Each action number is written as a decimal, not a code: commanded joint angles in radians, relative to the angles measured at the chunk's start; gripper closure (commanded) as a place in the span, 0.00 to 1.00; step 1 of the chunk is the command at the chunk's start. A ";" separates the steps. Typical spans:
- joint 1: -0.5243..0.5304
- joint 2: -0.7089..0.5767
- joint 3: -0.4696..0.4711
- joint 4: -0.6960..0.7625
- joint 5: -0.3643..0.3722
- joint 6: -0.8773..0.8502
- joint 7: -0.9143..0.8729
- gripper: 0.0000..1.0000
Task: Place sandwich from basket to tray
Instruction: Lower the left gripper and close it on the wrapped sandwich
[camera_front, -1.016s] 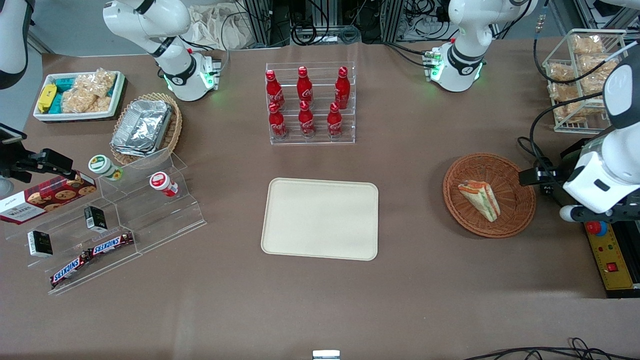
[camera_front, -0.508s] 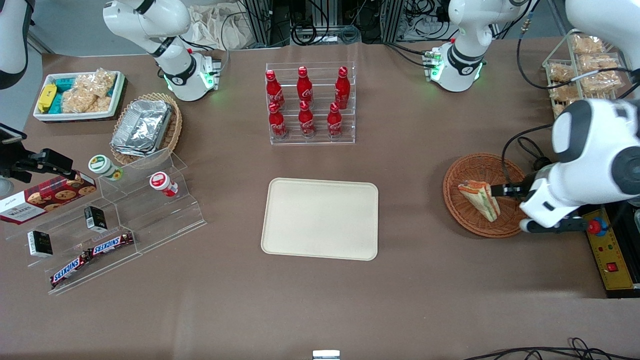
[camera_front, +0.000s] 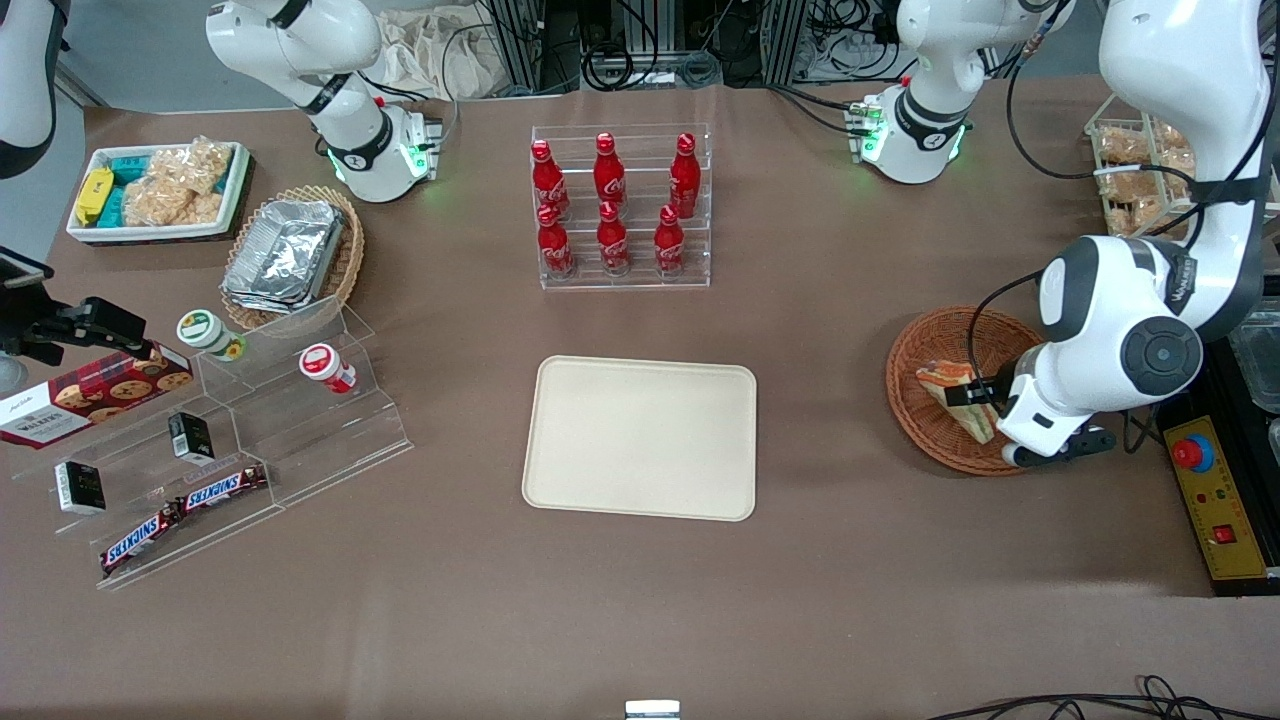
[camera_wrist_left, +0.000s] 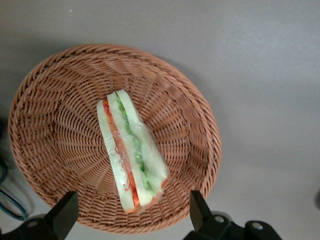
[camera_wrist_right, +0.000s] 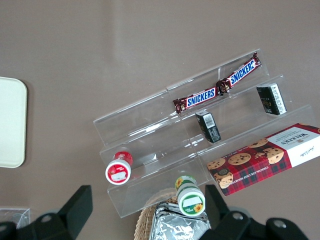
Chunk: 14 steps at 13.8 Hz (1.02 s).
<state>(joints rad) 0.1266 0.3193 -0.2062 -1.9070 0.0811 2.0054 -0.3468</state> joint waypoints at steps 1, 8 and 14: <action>0.030 0.004 -0.005 -0.039 -0.001 0.051 -0.040 0.01; 0.044 0.044 -0.005 -0.095 -0.009 0.186 -0.182 0.01; 0.054 0.055 -0.005 -0.185 -0.003 0.297 -0.185 0.06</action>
<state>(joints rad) 0.1661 0.3854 -0.2027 -2.0695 0.0803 2.2817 -0.5228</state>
